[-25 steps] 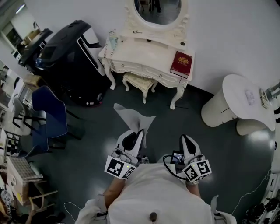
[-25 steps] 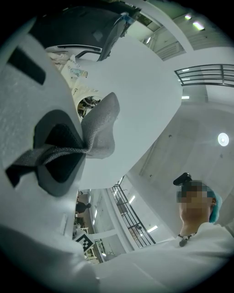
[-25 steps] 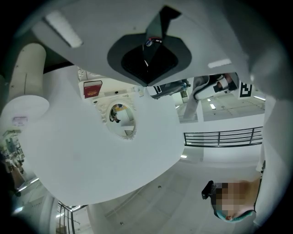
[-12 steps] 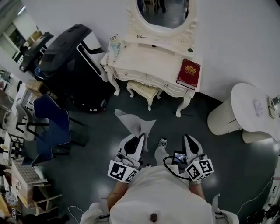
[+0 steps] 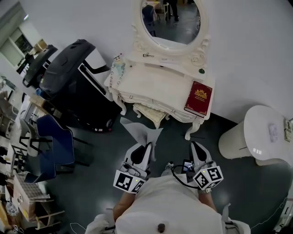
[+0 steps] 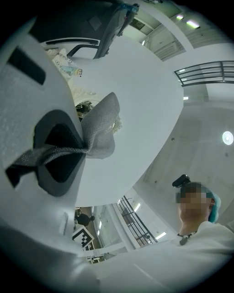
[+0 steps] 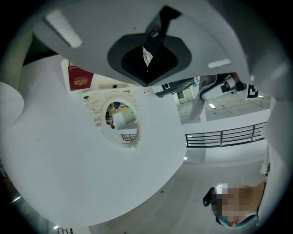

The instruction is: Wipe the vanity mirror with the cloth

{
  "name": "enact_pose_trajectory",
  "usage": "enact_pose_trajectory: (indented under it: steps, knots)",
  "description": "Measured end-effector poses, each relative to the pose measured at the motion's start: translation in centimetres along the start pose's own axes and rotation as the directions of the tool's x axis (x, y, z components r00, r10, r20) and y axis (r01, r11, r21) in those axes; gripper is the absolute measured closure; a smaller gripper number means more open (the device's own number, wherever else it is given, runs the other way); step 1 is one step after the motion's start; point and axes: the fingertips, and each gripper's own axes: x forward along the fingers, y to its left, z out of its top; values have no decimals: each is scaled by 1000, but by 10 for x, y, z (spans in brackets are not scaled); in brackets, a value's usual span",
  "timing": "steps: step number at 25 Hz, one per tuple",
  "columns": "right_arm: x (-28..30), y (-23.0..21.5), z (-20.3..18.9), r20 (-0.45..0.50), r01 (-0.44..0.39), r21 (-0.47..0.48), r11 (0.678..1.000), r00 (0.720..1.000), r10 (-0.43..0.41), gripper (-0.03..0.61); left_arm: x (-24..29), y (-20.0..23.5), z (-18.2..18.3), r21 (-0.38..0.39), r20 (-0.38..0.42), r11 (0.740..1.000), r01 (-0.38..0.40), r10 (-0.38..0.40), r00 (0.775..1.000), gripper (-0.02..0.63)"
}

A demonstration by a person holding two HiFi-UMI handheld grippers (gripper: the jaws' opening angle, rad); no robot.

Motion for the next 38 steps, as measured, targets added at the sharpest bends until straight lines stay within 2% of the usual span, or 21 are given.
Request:
enact_pose_trajectory:
  steps: [6,14,19,26,32,38]
  knots:
    - [41,-47,27,-2,-5,-28,1000,1000,5,571,60,23,1,15,36,1000,-18,18,999,588]
    - [98,-77,36,-20,30,-27,999,999,-30,571,120,75,-2,25,43,1000,-3,2,999,588]
    - [163,-97,47,-1,85,-33,996,996,-85,571,177,132,-8,17,47,999,50,-51,998,588]
    - [257,-114,89,67,163,-50,985,985,-160,571,263,215,-3,-9,14,992,125,-125,992,588]
    - [302,-134,88,99,281,4,960,955,-280,571,317,262,-2,-8,-1,976,220,-220,976,588]
    - [340,-141,90,128,339,33,940,931,-341,571,370,292,6,18,0,954,301,-301,954,589]
